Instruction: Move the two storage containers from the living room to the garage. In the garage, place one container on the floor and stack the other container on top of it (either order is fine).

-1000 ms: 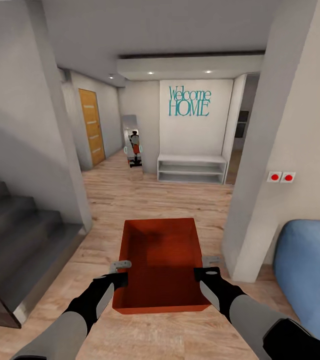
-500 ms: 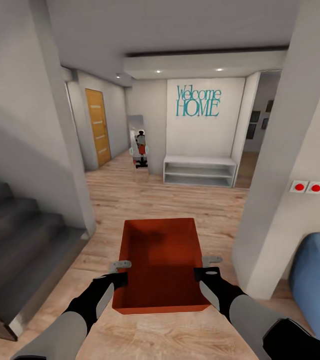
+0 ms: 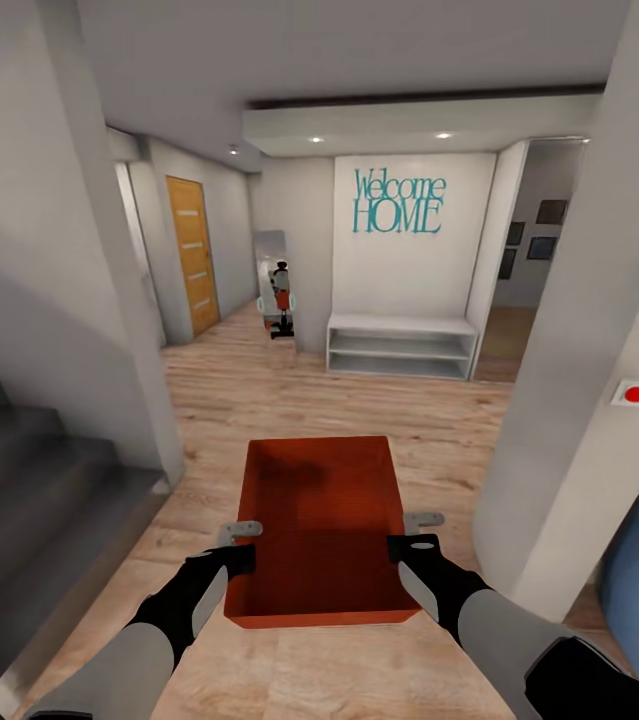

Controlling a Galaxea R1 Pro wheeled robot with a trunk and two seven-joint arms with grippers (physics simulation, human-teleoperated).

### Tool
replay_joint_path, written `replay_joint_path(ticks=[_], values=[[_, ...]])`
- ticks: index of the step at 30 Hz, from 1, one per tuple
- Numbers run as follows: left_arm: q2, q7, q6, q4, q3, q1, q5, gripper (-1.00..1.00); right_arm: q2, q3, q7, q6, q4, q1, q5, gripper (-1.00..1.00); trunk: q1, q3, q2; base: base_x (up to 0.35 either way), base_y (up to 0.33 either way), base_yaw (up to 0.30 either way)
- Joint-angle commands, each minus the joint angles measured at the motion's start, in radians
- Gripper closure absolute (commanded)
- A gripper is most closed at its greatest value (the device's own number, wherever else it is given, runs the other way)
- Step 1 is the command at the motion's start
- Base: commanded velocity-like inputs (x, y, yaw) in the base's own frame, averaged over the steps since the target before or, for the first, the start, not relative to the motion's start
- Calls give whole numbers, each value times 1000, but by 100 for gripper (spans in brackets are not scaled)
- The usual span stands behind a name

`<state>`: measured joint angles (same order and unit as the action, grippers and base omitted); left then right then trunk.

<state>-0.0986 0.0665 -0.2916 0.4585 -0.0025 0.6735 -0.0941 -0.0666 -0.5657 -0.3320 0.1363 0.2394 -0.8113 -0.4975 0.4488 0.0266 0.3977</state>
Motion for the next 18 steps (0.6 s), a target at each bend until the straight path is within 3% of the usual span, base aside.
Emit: replay_joint_path(ticks=[1,18], values=[[2,13,-8,2,-8,0,22,100,5,-5,-13,8,1,-2,10,100,1,2,2,322,0,0],[2,13,-8,2,-8,0,22,100,5,-5,-13,9,1,-2,10,100,1,2,2,321,0,0]])
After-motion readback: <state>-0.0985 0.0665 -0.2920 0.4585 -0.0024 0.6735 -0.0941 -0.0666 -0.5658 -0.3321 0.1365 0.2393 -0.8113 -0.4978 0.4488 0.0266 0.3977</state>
